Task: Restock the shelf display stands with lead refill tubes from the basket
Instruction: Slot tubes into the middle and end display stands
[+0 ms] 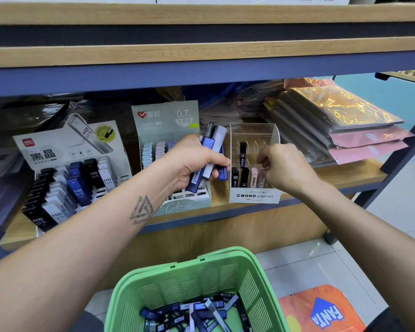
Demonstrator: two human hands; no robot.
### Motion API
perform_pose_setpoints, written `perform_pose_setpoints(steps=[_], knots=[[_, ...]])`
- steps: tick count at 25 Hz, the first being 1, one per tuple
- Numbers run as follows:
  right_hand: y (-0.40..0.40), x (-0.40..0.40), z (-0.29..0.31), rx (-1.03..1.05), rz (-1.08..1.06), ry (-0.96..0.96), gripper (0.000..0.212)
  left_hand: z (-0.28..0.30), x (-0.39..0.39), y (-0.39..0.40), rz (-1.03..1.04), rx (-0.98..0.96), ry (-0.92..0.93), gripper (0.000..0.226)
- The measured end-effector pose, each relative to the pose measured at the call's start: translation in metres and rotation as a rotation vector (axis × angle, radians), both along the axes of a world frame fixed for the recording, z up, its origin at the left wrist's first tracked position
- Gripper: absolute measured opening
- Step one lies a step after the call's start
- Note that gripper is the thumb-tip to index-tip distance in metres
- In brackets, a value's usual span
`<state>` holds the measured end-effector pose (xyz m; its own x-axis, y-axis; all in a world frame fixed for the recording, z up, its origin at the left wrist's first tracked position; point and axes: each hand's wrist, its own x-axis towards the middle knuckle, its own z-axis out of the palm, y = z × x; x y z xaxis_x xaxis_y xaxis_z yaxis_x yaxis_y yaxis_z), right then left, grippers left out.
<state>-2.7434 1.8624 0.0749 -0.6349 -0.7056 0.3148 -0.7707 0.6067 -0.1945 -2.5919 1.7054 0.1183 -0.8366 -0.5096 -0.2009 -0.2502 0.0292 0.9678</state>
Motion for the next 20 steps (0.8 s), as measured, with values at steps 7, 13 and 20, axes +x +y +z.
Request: perform_pose_setpoints(steps=[7, 13, 20], knots=[[-0.017, 0.037, 0.016, -0.604, 0.248, -1.049, 0.017, -0.004, 0.001, 0.001, -0.049, -0.003, -0.057, 0.041], [-0.024, 0.046, 0.016, -0.666, 0.401, -1.321, 0.022, -0.001, 0.009, -0.002, -0.155, 0.021, -0.112, 0.039], [-0.029, 0.047, 0.029, -0.737, 0.399, -1.405, 0.022, 0.011, 0.023, -0.025, -0.008, 0.212, -0.066, 0.009]])
